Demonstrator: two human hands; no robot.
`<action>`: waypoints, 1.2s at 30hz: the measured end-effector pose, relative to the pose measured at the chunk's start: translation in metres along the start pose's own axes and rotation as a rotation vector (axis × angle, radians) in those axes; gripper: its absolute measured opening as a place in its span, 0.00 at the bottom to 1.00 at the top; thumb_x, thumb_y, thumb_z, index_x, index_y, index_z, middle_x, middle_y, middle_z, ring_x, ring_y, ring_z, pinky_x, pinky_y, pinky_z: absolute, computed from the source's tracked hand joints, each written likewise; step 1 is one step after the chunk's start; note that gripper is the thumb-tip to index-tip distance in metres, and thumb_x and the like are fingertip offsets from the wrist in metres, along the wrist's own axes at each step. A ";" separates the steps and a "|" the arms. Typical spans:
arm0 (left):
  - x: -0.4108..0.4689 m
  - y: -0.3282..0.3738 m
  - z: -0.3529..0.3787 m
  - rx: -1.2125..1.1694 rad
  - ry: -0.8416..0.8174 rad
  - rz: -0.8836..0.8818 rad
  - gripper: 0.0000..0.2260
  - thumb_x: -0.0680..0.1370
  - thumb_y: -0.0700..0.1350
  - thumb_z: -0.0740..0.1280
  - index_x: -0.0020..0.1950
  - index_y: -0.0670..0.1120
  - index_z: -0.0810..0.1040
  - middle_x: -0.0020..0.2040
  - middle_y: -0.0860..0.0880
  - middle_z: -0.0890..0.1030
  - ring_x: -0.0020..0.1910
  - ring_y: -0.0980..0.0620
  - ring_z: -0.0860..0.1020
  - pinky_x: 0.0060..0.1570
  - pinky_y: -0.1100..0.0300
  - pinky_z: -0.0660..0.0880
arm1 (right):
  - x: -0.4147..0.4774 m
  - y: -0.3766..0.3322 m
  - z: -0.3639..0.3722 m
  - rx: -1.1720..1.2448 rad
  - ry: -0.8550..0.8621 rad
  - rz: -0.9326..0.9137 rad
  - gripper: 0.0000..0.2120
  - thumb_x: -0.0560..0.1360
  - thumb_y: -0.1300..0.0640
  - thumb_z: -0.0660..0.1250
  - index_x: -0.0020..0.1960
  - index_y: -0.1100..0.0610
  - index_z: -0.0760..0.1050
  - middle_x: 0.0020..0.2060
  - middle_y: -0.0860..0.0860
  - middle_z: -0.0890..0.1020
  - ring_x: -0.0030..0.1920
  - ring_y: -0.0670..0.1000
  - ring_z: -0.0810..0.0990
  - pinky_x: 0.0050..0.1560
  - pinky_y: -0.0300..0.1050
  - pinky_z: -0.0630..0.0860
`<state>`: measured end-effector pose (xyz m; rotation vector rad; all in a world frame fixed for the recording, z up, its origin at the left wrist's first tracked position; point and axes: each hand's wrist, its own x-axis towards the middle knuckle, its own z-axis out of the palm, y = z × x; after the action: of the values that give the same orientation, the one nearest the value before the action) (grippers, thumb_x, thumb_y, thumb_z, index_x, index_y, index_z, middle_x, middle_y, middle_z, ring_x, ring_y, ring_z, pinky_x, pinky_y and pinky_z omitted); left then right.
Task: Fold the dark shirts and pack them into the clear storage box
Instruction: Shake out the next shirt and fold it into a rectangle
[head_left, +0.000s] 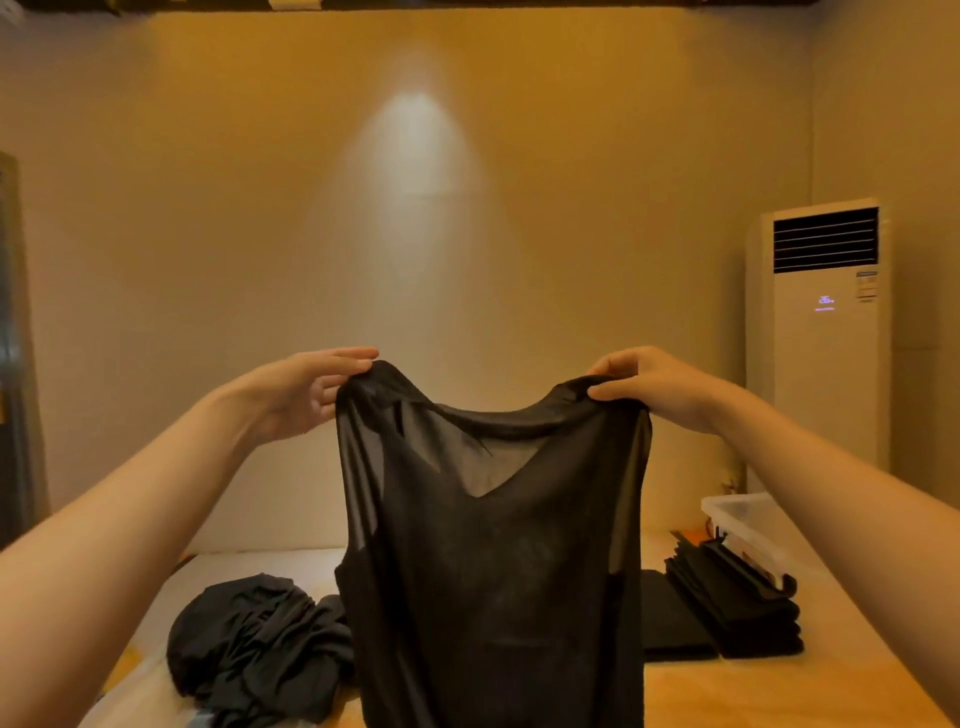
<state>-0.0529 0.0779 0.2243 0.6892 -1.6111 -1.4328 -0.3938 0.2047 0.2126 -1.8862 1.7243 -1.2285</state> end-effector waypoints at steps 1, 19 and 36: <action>0.002 -0.001 0.000 -0.076 -0.025 -0.027 0.16 0.69 0.40 0.73 0.56 0.46 0.79 0.49 0.47 0.84 0.44 0.53 0.82 0.47 0.61 0.76 | 0.003 0.000 0.000 -0.011 0.012 -0.012 0.07 0.77 0.57 0.67 0.50 0.61 0.80 0.45 0.54 0.82 0.48 0.51 0.81 0.51 0.43 0.76; 0.005 0.018 0.019 0.201 0.001 0.218 0.12 0.74 0.31 0.67 0.54 0.43 0.79 0.57 0.44 0.77 0.56 0.49 0.77 0.53 0.61 0.74 | 0.035 -0.017 -0.011 0.251 0.183 -0.203 0.11 0.79 0.51 0.63 0.44 0.56 0.79 0.38 0.48 0.81 0.42 0.47 0.80 0.45 0.42 0.72; 0.000 0.043 0.039 0.622 0.198 0.520 0.21 0.81 0.53 0.60 0.51 0.34 0.78 0.47 0.36 0.78 0.47 0.43 0.77 0.48 0.56 0.70 | 0.012 -0.036 -0.024 -0.049 0.588 -0.324 0.13 0.81 0.51 0.60 0.39 0.53 0.72 0.33 0.50 0.74 0.34 0.48 0.71 0.36 0.46 0.65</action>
<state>-0.0811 0.1062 0.2672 0.6560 -1.9026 -0.4696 -0.3889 0.2096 0.2565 -2.0211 1.7529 -2.0463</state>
